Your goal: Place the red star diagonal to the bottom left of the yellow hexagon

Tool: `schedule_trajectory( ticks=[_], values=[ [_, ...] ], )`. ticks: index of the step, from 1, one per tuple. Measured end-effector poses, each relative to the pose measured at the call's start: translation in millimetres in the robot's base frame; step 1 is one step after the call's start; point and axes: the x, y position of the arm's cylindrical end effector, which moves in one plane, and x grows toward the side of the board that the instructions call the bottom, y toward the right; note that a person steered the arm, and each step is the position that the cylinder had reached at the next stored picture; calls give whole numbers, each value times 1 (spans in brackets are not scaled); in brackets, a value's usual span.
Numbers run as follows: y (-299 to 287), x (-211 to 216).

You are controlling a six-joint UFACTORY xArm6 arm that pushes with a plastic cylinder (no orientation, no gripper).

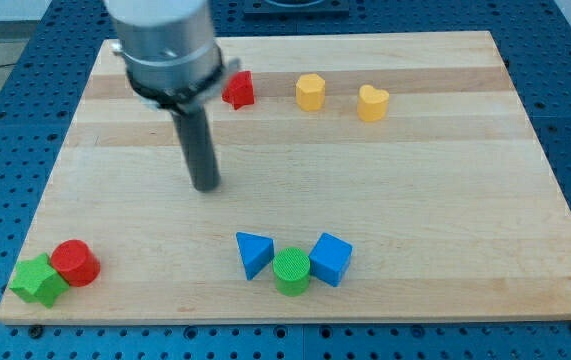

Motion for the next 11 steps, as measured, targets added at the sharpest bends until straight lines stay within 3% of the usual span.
schedule_trajectory(
  ticks=[2, 3, 4, 6, 8, 11],
  values=[
    [-52, -137],
    [-39, -197],
    [15, -208],
    [27, -164],
    [63, -147],
    [77, -68]
  ],
)
